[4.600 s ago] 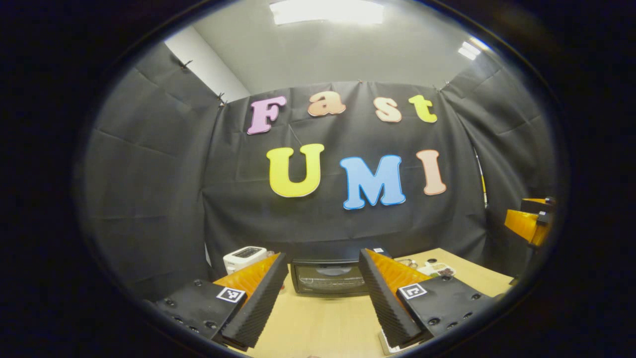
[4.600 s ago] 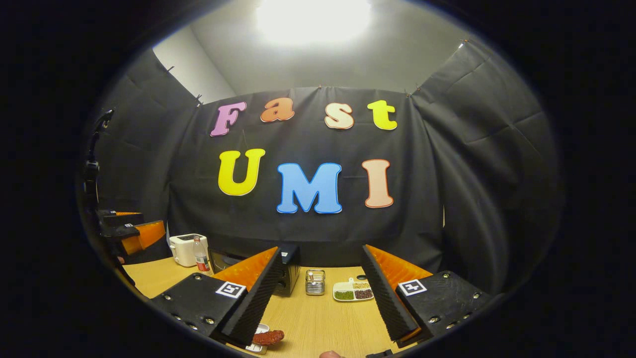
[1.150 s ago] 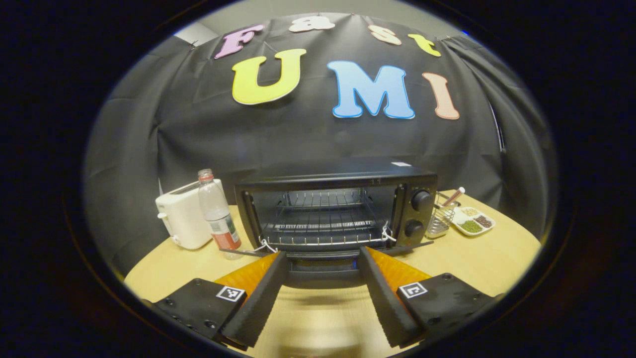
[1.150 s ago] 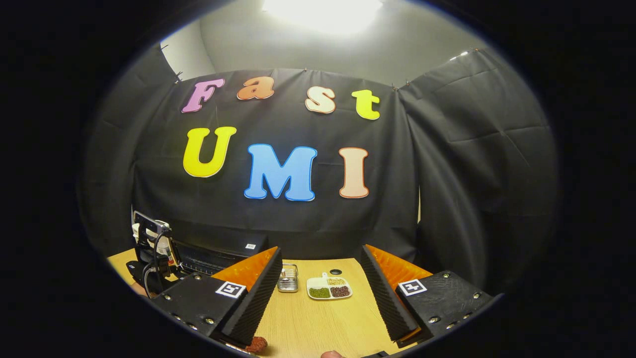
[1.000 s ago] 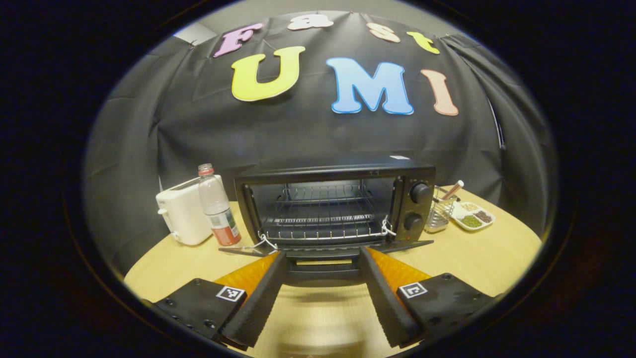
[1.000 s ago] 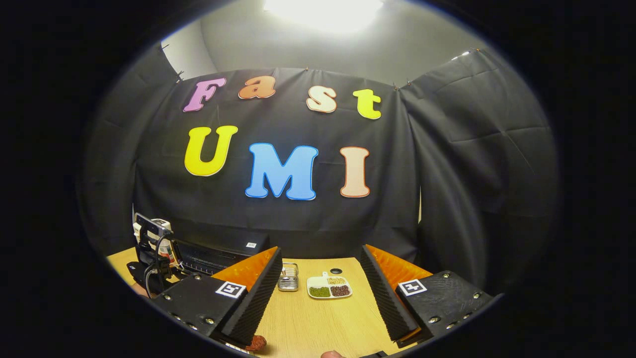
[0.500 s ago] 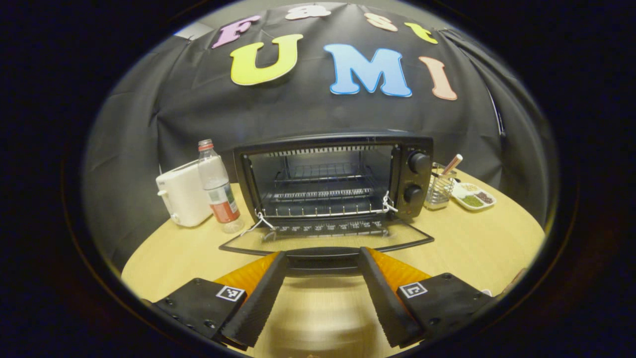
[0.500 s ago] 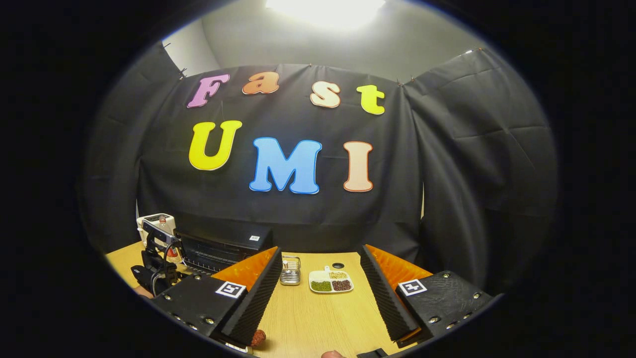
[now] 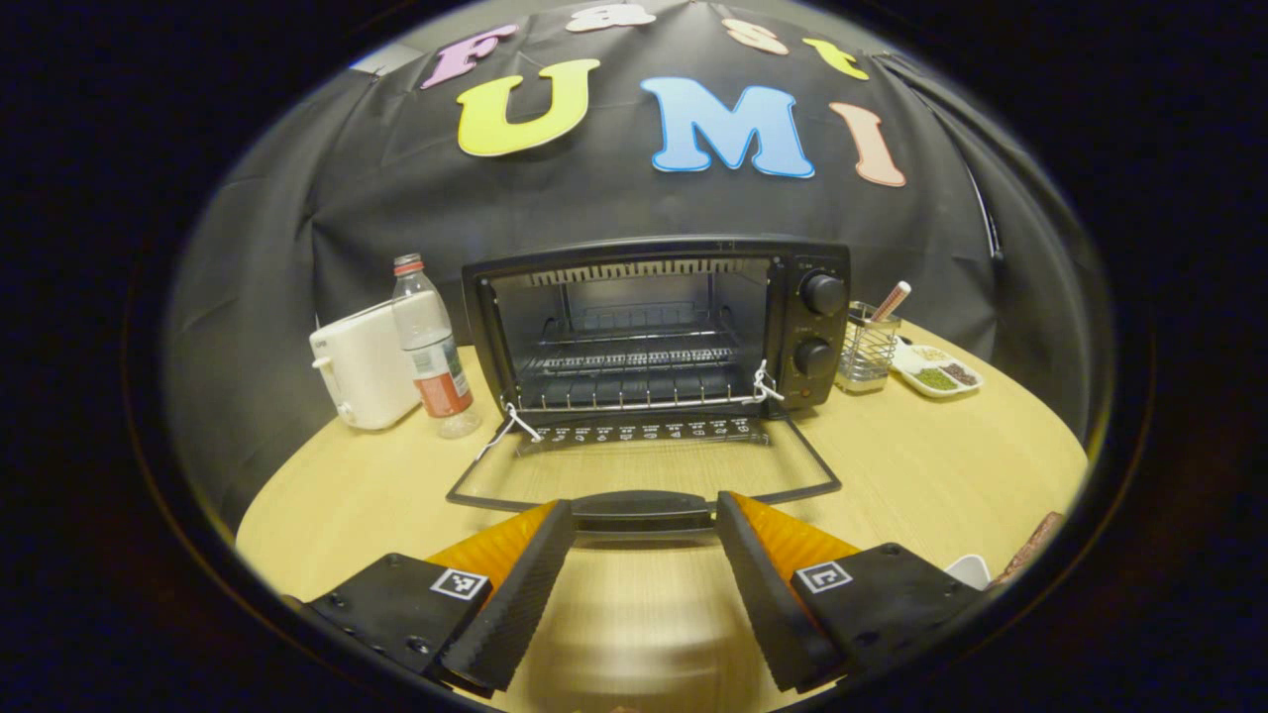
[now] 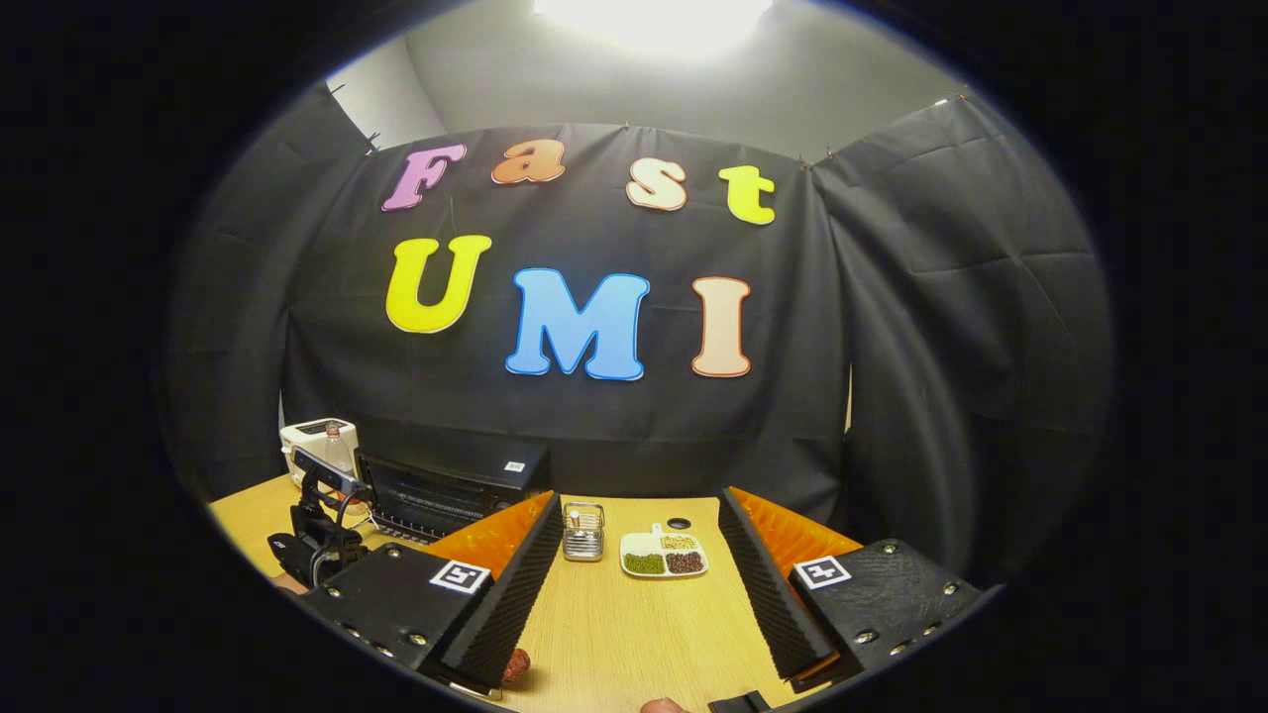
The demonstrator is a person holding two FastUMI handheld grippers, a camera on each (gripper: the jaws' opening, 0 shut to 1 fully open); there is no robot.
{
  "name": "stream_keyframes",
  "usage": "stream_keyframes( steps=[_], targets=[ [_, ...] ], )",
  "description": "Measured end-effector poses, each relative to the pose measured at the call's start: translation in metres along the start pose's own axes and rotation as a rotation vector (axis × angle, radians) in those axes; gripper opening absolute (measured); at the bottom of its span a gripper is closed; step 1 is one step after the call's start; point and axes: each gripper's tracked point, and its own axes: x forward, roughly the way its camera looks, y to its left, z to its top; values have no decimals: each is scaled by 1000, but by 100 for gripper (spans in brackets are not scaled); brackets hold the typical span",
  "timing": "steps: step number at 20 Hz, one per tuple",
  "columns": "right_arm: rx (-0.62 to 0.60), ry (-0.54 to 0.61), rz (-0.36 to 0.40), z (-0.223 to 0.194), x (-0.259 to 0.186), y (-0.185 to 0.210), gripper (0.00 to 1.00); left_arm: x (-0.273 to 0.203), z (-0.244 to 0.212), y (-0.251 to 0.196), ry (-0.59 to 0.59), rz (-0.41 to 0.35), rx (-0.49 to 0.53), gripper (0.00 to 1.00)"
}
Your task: Open the electric oven with the left hand, put the food in, and close the electric oven.
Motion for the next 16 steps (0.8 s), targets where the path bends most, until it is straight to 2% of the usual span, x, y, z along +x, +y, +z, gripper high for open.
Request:
stream_keyframes(
  steps=[2, 6, 12, 13, 15, 16],
  targets=[
    [10, -4, 13, 1, 1, 2, 96, -11, 19, 3, -38, 2, -7, 97],
    [61, 19, 56, -6, 9, 13, 96, -43, 68, 12, -142, 8, -23, 100],
    [154, 130, 166, -39, 16, 40, 96, -105, 126, 29, -285, 28, -39, 92],
    [170, 149, 182, -46, 15, 43, 96, -117, 134, 33, -306, 33, -43, 92],
    [197, 191, 214, -60, 16, 50, 96, -140, 147, 40, -340, 43, -47, 100],
    [217, 213, 232, -66, 16, 55, 96, -153, 152, 45, -357, 50, -49, 100]
  ],
)
